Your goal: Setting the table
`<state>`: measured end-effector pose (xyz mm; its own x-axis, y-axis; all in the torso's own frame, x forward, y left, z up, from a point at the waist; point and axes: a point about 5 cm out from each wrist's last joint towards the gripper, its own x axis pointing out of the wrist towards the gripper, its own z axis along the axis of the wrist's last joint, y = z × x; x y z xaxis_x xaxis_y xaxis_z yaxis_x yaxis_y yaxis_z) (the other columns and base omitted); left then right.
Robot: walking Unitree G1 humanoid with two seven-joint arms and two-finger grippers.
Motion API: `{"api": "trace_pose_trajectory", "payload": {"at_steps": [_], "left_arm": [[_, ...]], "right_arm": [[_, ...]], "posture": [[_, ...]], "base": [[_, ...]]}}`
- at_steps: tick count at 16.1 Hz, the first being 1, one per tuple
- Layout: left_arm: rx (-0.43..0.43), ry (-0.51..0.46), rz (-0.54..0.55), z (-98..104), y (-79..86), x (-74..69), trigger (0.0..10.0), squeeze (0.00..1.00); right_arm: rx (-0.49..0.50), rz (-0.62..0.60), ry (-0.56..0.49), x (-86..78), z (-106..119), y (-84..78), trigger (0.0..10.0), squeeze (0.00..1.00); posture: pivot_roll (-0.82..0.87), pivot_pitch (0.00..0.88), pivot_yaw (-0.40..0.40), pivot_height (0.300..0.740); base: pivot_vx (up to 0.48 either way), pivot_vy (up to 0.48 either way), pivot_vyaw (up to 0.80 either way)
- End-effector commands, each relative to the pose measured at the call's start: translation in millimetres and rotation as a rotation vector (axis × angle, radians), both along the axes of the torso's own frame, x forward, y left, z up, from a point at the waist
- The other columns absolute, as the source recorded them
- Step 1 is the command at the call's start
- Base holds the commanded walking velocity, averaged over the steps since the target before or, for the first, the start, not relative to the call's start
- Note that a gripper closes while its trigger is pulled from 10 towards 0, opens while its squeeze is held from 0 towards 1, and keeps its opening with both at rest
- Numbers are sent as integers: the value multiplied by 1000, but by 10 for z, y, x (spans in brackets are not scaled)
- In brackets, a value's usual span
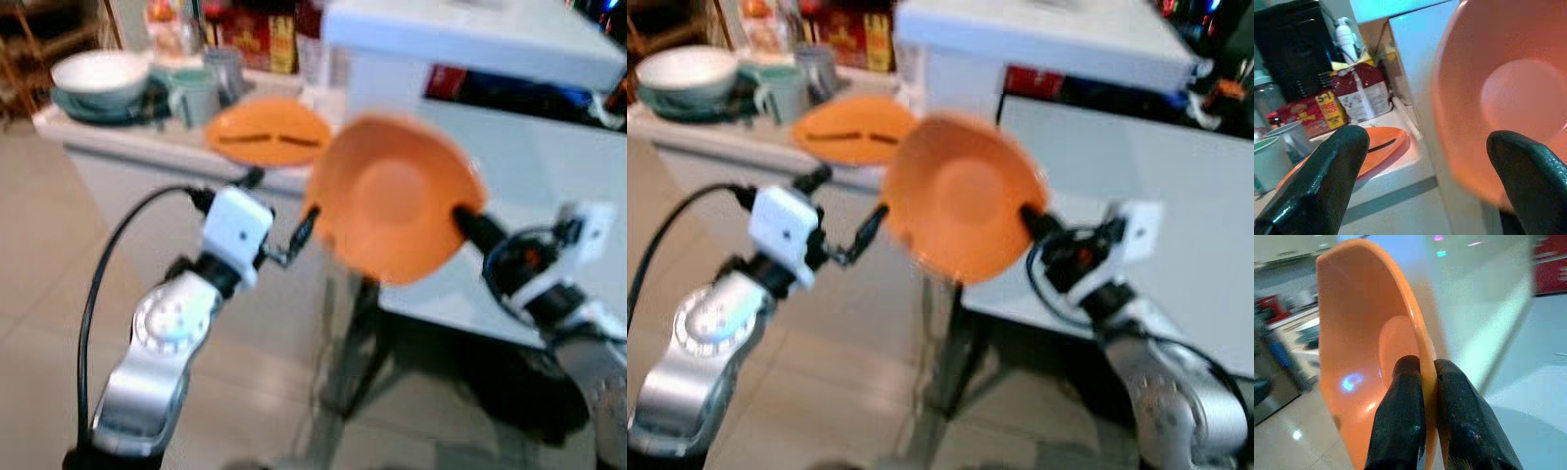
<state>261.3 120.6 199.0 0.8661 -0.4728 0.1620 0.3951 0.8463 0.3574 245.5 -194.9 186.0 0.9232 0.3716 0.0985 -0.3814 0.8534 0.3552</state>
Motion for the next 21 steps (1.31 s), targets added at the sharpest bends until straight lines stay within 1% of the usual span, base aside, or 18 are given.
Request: {"api": "trace_pose_trajectory", "payload": {"at_steps": [1, 3, 5, 7, 8, 9, 10, 11, 12, 15, 18, 21], "left_arm": [[13, 0, 59, -24, 35, 66, 10000, 0], [3, 8, 83, -34, 36, 107, 10000, 0], [1, 4, 104, -46, 29, 143, 10000, 0], [-13, 4, 113, -47, 14, 156, 10000, 0], [-24, 4, 129, -47, 8, 171, 10000, 0], [-41, 7, 139, -47, 3, 183, 10000, 0], [-49, 7, 147, -46, -1, 194, 10000, 0], [-45, 5, 153, -49, -8, 196, 10000, 0], [-40, 6, 155, -57, 1, 181, 10000, 0], [-40, 7, 174, -64, 28, 179, 10000, 0], [-50, 7, 176, -62, 16, 192, 10000, 0], [-61, 8, 163, -50, -20, 209, 10000, 0]], "right_arm": [[4, -115, 1, 74, 23, -86, 10000, 0], [28, -217, 34, 143, 15, -170, 10000, 0], [55, -277, 22, 212, 100, -197, 10000, 0], [47, -315, 21, 257, 138, -212, 10000, 0], [28, -333, 34, 288, 146, -219, 10000, 0], [-20, -348, 56, 327, 137, -221, 10000, 0], [-31, -353, 72, 358, 137, -210, 10000, 0], [-86, -396, 91, 430, 163, -198, 10000, 0], [-114, -401, 81, 452, 186, -182, 10000, 0], [-97, -367, 50, 465, 250, -116, 10000, 0], [-120, -333, 35, 463, 275, -58, 10000, 0], [-84, -317, 20, 467, 302, -6, 10000, 0]], "posture": [[38, 38, -19, 740], [38, 38, -19, 740], [30, 31, -18, 740], [26, 28, -25, 740], [24, 30, -28, 740], [20, 31, -34, 740], [15, 36, -41, 740], [-9, 50, -54, 740], [-21, 57, -55, 740], [-33, 61, -49, 740], [-40, 58, -35, 740], [-39, 43, -31, 740]], "base": [[0, -480, 0], [0, -480, 0], [0, -480, -800], [0, -480, -603], [0, -480, 0], [0, -480, 0], [0, -480, 0], [0, -480, 0], [0, -480, 0], [0, -480, 0], [0, -480, 0], [0, -480, 0]]}}
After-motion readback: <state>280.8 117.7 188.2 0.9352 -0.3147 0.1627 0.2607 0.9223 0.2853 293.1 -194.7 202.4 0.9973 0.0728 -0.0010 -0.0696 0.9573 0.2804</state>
